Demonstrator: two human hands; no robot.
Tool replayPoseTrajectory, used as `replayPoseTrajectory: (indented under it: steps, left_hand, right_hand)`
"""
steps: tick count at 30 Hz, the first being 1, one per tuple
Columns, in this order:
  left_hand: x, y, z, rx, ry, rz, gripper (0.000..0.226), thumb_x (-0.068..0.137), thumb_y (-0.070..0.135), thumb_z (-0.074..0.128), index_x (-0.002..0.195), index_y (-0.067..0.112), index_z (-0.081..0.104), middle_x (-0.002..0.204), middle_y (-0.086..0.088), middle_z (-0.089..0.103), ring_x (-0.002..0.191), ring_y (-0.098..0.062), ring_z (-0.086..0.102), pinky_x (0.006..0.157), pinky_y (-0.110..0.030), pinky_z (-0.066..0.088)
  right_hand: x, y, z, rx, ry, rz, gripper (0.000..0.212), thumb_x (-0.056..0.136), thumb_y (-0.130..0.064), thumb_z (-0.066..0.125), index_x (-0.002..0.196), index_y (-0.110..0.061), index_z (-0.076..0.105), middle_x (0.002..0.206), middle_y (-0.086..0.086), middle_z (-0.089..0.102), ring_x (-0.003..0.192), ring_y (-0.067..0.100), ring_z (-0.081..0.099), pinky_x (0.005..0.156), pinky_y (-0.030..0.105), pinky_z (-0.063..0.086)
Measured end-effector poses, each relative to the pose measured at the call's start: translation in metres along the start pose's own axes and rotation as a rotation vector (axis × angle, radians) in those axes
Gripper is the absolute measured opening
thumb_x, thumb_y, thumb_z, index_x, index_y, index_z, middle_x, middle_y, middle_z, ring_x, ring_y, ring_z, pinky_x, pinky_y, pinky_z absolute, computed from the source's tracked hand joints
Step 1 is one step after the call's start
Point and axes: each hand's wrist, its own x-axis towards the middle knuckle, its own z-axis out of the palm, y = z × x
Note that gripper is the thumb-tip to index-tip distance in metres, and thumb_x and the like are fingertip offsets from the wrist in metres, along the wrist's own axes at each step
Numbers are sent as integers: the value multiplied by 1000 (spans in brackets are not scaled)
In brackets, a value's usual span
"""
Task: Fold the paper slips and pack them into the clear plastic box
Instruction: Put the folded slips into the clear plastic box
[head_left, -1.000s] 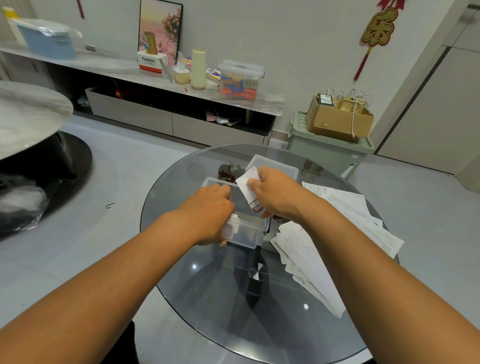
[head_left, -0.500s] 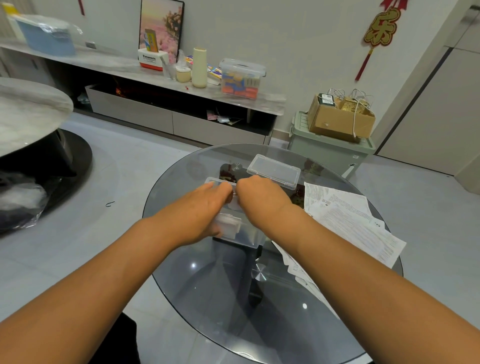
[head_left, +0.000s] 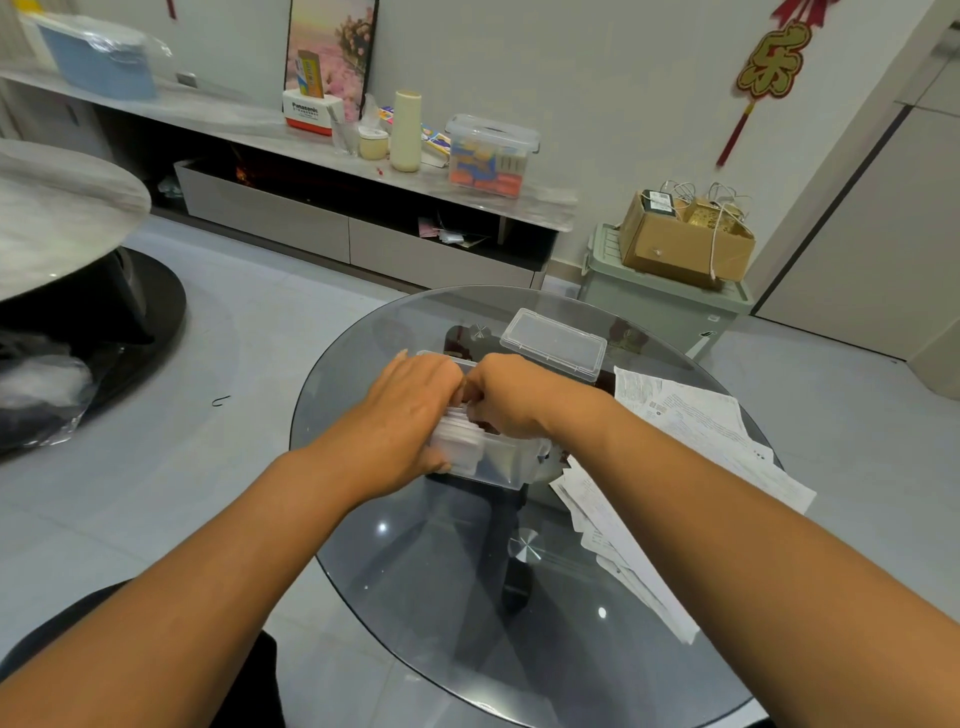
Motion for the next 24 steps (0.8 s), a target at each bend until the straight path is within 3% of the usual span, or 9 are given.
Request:
replayPoseTrajectory:
  steps: [1, 4, 6, 8, 13, 18, 21, 24]
  left_hand:
    - [0, -1, 1, 13, -3, -12, 59, 70, 28, 88, 103, 26, 39, 107, 8, 40, 98, -13, 35, 111, -36, 34]
    - [0, -3, 3, 30, -31, -37, 59, 71, 31, 89, 107, 28, 42, 113, 7, 45, 110, -19, 43, 99, -41, 46]
    - [1, -6, 6, 116, -85, -33, 56, 76, 37, 85, 118, 24, 50, 126, 4, 51, 134, -23, 38, 109, -41, 40]
    - [2, -8, 9, 204, -94, -13, 61, 80, 41, 81, 130, 21, 52, 135, 1, 53, 144, -24, 30, 119, -41, 30]
    - [1, 0, 8, 289, -68, -53, 89, 83, 41, 79, 152, 19, 29, 148, -4, 44, 142, -24, 31, 123, -38, 18]
    - [1, -4, 14, 467, -6, 2, 76, 81, 50, 76, 143, 16, 47, 144, -6, 43, 140, -27, 36, 124, -52, 5]
    - [1, -6, 18, 402, 13, 11, 83, 76, 43, 84, 143, 14, 44, 141, -7, 44, 134, -28, 40, 122, -48, 21]
    - [1, -7, 17, 292, 29, 11, 71, 71, 36, 88, 128, 12, 54, 132, -6, 47, 121, -24, 48, 102, -34, 44]
  right_hand:
    - [1, -1, 2, 16, 20, 9, 20, 97, -8, 60, 100, -15, 78, 97, 8, 74, 91, 28, 68, 86, 40, 57]
    - [2, -3, 5, 85, 78, 41, 19, 95, -13, 68, 109, -19, 80, 105, 8, 76, 96, 28, 70, 91, 46, 59]
    - [1, -3, 2, 95, 79, 65, 22, 95, -16, 70, 115, -16, 78, 110, 8, 76, 101, 26, 70, 94, 43, 58]
    - [2, 0, -3, 51, 71, 109, 24, 94, -14, 69, 118, -10, 74, 113, 9, 73, 104, 28, 69, 96, 41, 57]
    - [3, 2, -5, 27, 65, 169, 29, 91, -8, 65, 119, -5, 71, 113, 16, 71, 105, 34, 69, 93, 44, 57]
    - [7, -3, 4, 60, 73, 173, 22, 100, -19, 64, 115, -8, 76, 111, 13, 73, 104, 31, 68, 96, 43, 57]
    - [9, -4, 8, 162, 181, 196, 27, 100, -27, 63, 104, -5, 77, 101, 15, 73, 97, 32, 69, 90, 44, 58]
    - [13, -7, 13, 176, 241, 214, 30, 97, -34, 67, 99, -5, 76, 92, 10, 71, 90, 29, 68, 83, 37, 57]
